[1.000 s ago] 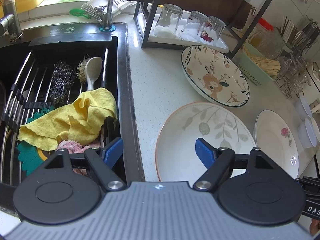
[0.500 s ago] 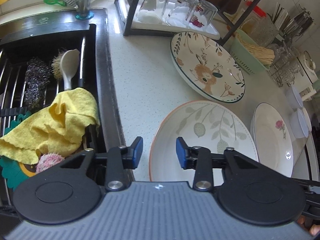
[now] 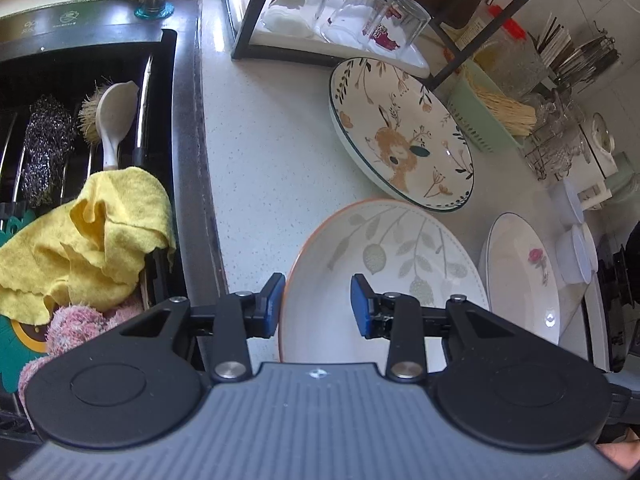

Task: Organize plates and bowls
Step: 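Grasp the rim of the white leaf-pattern plate with the right tool, then lift the leaf-pattern plate and stack it onto the rose plate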

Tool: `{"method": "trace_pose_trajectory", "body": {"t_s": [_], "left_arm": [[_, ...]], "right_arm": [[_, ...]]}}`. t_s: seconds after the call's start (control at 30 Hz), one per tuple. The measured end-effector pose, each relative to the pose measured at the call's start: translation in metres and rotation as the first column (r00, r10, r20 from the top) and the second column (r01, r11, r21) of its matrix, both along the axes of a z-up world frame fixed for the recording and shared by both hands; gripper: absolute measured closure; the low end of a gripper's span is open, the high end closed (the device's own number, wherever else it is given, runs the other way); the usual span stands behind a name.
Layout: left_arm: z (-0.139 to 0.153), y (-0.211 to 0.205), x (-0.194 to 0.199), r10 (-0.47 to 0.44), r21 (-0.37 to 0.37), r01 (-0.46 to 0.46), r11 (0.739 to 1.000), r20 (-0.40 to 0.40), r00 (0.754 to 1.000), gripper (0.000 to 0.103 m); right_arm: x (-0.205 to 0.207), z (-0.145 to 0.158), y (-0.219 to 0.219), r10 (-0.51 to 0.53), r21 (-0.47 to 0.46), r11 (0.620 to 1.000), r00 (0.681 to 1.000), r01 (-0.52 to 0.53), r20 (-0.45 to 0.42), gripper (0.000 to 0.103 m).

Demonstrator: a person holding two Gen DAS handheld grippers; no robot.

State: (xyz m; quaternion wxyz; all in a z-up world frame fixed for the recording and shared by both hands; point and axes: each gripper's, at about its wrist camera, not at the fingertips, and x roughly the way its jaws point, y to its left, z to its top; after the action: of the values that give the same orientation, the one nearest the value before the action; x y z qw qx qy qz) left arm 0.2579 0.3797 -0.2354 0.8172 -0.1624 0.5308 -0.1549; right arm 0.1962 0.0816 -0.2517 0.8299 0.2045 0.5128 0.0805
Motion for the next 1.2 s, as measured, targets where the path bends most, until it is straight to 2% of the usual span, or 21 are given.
{"method": "trace_pose_trajectory", "body": {"t_s": [0.13,0.2,0.3,0.57,0.73,0.93,1.2], "left_arm": [[0.008,0.000,-0.005,0.001,-0.008,-0.001,1.000,0.003,1.000,0.061],[0.014,-0.002,-0.007,0.003,-0.012,-0.002,1.000,0.008,1.000,0.056],[0.025,-0.006,-0.010,0.012,-0.001,-0.012,1.000,0.021,1.000,0.055],[0.061,-0.020,-0.018,0.064,0.012,-0.065,0.998,0.062,0.996,0.053],[0.072,-0.042,-0.021,0.123,-0.036,-0.121,0.992,0.056,0.991,0.053],[0.087,-0.083,-0.020,0.137,-0.043,-0.135,0.990,0.067,0.988,0.053],[0.093,-0.132,-0.013,0.175,-0.079,-0.168,0.983,0.088,0.981,0.053]], "right_arm": [[0.000,0.006,-0.005,0.002,0.030,1.000,1.000,-0.002,-0.003,0.089],[0.000,0.009,-0.011,-0.007,0.071,0.997,1.000,0.008,-0.017,0.088],[0.000,0.016,-0.018,-0.008,0.116,0.993,1.000,0.010,-0.022,0.088],[0.005,0.038,-0.040,0.049,0.170,0.984,0.998,-0.054,0.035,0.088],[0.013,0.048,-0.077,0.053,0.217,0.974,0.997,-0.065,0.057,0.089],[0.022,0.069,-0.114,0.065,0.187,0.979,0.991,-0.086,0.118,0.089],[0.027,0.068,-0.158,0.083,0.150,0.983,0.989,-0.101,0.121,0.089]]}}
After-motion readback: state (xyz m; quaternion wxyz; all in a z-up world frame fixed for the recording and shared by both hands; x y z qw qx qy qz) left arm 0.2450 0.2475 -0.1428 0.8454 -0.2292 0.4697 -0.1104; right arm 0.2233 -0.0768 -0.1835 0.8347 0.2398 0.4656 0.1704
